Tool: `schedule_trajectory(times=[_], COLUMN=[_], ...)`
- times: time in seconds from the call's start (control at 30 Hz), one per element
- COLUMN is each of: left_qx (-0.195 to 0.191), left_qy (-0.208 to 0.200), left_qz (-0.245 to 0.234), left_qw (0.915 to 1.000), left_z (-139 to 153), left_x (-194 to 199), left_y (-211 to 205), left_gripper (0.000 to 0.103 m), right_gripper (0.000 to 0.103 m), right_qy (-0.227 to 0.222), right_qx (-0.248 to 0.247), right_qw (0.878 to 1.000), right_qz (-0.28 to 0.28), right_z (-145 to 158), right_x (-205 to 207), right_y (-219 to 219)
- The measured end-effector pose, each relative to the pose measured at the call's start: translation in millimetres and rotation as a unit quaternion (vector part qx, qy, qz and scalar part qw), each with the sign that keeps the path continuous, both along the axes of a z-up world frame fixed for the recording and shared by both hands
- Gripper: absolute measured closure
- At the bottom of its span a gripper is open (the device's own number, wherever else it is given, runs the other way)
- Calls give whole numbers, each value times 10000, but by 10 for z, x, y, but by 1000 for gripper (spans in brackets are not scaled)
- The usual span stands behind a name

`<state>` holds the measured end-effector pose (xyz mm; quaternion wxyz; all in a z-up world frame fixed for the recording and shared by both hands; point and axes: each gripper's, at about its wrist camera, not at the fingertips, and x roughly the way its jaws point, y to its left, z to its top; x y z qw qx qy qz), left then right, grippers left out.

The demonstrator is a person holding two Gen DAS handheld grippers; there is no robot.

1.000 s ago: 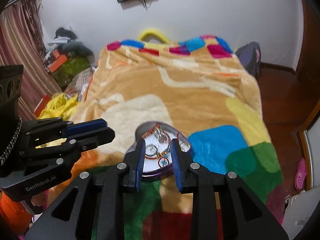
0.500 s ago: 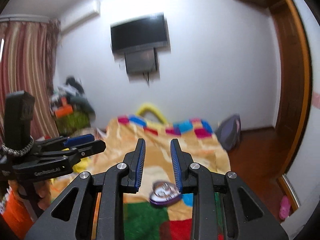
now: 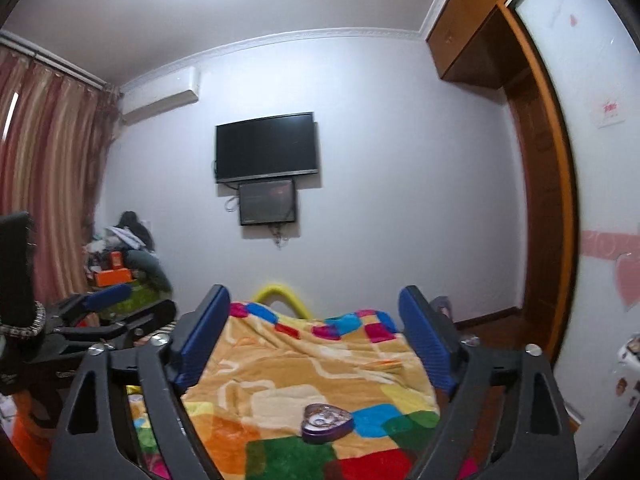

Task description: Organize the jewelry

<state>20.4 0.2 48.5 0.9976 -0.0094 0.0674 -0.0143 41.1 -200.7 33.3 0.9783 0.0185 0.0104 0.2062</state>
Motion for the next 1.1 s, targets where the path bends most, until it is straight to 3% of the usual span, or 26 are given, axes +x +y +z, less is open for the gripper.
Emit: schedule_trajectory(times=[0.1, 0.47, 1.1], left_qx=[17, -120, -167], left_qy=[-5, 88, 173], left_qz=[116, 199, 259], left_qw=[9999, 9997, 9994], left_z=[-30, -125, -152], left_x=[-59, -112, -72], left_y=[4, 43, 53], left_gripper=[3, 2, 1], right_gripper=[0, 0, 0], right_qy=[23, 74, 383], right_qx=[-110, -478, -282], right_qw=[9998, 9987, 9988], right_qz=[-146, -158, -89], right_z=[-6, -64, -86], right_x=[-48, -157, -164], right_y=[17, 113, -22])
